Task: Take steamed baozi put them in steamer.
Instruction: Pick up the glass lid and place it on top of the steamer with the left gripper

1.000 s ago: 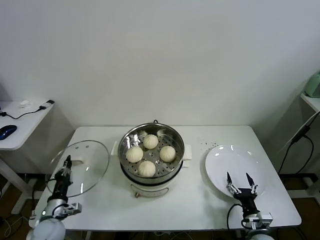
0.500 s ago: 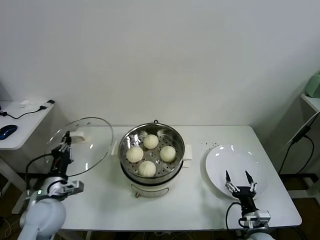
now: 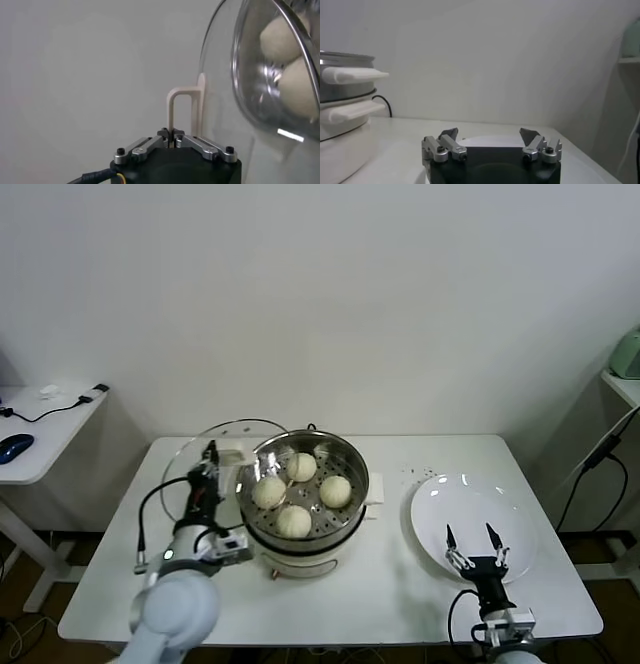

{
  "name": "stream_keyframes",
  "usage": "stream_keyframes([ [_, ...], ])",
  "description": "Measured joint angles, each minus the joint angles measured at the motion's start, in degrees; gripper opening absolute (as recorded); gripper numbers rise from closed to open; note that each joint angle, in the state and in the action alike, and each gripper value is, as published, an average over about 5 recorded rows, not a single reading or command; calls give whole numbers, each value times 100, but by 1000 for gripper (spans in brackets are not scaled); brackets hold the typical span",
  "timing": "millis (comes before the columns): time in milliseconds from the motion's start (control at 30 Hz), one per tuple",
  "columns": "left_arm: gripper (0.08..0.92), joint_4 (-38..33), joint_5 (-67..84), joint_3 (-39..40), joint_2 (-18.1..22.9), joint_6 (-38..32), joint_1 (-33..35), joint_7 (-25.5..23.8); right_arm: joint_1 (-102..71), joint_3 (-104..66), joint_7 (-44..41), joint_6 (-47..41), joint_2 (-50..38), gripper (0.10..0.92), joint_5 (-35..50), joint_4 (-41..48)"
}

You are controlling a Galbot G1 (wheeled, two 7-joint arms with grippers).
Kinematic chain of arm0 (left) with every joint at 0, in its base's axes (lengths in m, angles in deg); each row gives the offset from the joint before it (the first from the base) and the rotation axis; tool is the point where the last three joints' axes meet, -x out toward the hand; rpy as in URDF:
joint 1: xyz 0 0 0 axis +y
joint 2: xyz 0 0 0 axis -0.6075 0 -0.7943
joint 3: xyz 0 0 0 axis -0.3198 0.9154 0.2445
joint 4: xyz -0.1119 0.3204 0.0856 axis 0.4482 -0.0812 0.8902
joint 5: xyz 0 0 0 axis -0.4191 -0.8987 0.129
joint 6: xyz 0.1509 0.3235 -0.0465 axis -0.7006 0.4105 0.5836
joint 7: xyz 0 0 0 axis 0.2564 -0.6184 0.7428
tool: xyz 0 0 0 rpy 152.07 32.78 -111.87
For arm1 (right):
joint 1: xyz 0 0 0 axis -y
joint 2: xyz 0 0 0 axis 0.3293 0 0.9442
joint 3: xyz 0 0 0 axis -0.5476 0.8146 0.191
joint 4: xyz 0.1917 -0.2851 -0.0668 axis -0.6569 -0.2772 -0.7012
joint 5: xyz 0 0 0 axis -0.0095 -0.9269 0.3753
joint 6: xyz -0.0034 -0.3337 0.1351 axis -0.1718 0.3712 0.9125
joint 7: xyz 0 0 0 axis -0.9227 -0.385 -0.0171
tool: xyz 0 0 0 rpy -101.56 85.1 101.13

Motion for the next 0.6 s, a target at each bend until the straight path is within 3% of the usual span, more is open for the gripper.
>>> stream_keyframes([
  [600,133,744,-1317,1442,1238,537,-561,-163,-135,-49,5,310,158,823,-70,111],
])
